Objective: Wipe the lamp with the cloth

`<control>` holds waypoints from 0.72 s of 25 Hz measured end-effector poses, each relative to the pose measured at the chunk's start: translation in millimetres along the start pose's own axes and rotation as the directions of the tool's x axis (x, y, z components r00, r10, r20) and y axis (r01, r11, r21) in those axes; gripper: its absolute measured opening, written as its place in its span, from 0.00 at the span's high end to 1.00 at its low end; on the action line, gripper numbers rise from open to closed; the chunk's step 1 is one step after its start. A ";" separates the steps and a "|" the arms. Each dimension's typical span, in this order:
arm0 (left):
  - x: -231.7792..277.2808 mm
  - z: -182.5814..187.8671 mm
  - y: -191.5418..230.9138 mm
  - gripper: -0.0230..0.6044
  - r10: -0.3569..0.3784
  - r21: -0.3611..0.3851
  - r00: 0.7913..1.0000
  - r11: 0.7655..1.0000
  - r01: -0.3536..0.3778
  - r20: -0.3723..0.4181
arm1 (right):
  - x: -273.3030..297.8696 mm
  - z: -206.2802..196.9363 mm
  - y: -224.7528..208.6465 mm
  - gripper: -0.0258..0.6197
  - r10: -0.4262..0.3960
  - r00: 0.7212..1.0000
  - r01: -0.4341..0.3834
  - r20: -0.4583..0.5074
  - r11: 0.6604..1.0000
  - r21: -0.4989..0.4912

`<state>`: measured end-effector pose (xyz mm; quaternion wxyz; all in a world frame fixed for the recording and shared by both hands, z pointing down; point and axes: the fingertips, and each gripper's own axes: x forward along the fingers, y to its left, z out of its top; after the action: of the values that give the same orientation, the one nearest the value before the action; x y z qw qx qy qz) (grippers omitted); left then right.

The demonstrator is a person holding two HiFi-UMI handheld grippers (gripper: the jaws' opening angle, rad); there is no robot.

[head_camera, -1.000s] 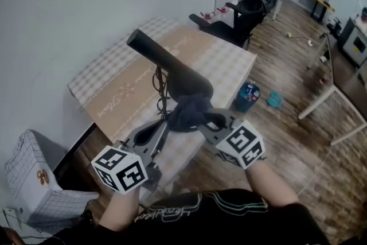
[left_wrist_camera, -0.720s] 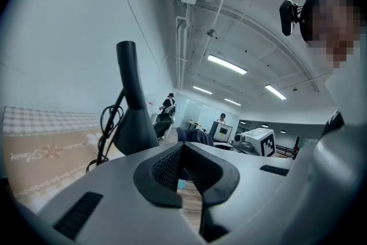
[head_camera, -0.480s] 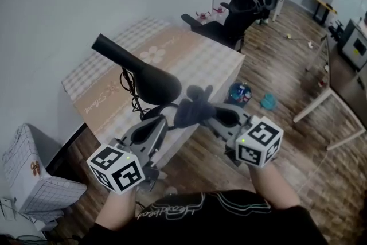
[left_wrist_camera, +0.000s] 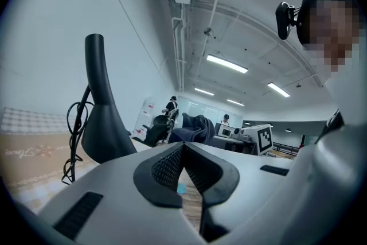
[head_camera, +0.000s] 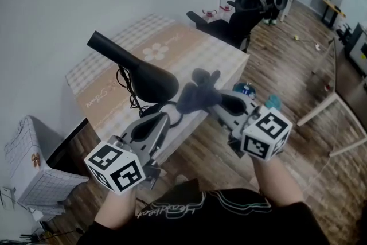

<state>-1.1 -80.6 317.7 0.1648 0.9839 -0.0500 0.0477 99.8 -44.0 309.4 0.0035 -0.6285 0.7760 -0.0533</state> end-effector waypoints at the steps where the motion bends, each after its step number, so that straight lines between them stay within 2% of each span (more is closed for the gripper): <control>1: 0.1 1.5 3.6 0.96 0.006 0.005 1.000 1.000 -0.006 0.006 | 5.5 5.0 -2.2 0.87 0.005 1.000 -0.005 0.012 1.000 -0.008; 6: -2.1 16.3 38.5 0.96 0.046 0.004 0.998 0.999 -0.047 0.033 | 56.7 44.6 -11.9 0.87 0.045 0.998 -0.041 0.046 0.995 -0.095; 12: -12.4 40.3 85.6 0.96 0.095 -0.004 0.993 0.996 -0.095 0.068 | 134.4 97.3 -11.7 0.87 0.093 0.992 -0.071 0.089 0.971 -0.229; 18: -26.3 54.5 120.8 0.96 0.136 0.012 0.988 0.991 -0.137 0.077 | 192.1 137.3 7.6 0.87 0.162 0.975 -0.113 0.155 0.952 -0.283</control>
<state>-36.7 -210.0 302.1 0.1507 0.9807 -0.1230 0.0221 62.0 -240.6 184.0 -0.0105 -0.5694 0.8146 0.1100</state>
